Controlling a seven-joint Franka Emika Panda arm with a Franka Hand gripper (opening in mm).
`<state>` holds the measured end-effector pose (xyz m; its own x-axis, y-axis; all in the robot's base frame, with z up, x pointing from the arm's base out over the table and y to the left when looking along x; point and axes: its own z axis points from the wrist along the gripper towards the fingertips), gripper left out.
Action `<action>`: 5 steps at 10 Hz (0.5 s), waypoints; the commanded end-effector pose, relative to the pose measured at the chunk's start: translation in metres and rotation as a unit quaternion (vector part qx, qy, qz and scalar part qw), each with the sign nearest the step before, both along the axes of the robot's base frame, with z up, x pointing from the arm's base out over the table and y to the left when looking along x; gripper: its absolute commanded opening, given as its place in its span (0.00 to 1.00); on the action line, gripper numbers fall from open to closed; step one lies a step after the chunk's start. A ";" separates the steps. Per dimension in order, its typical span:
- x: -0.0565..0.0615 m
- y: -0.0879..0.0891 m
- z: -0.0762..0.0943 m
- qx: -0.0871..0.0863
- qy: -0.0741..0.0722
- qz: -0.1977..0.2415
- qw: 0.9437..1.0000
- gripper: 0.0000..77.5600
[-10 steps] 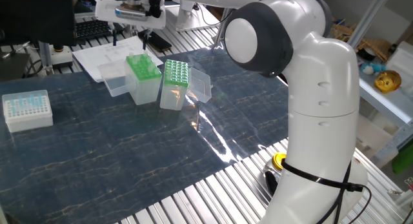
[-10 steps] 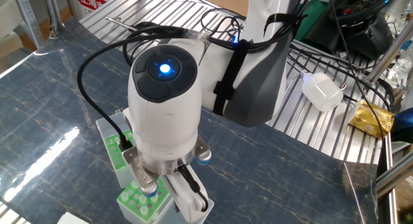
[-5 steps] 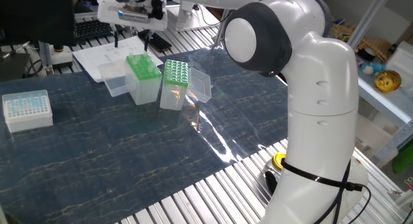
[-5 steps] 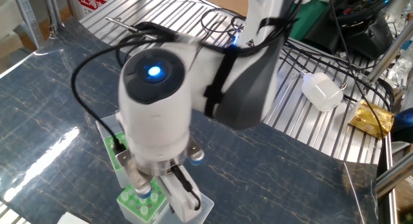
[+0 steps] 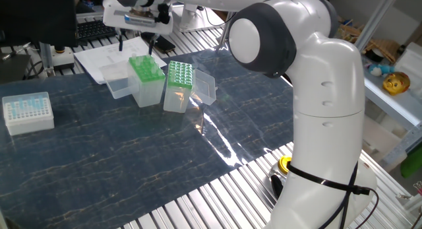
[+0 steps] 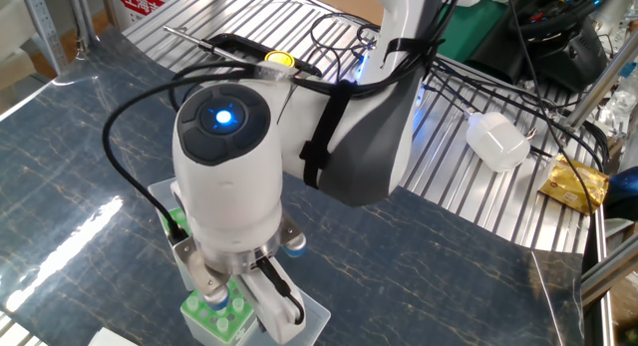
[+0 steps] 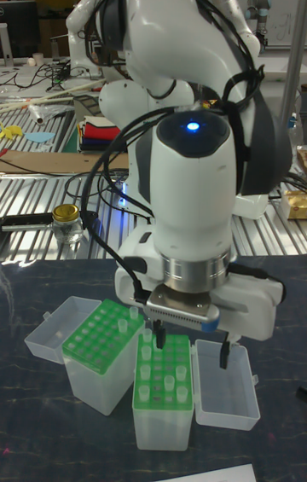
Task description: Transfer all large pipette tips from one holder to another
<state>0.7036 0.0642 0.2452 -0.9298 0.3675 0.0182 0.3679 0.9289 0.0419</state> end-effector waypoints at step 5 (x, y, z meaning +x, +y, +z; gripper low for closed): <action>0.002 0.004 -0.026 0.009 -0.024 -0.003 1.000 1.00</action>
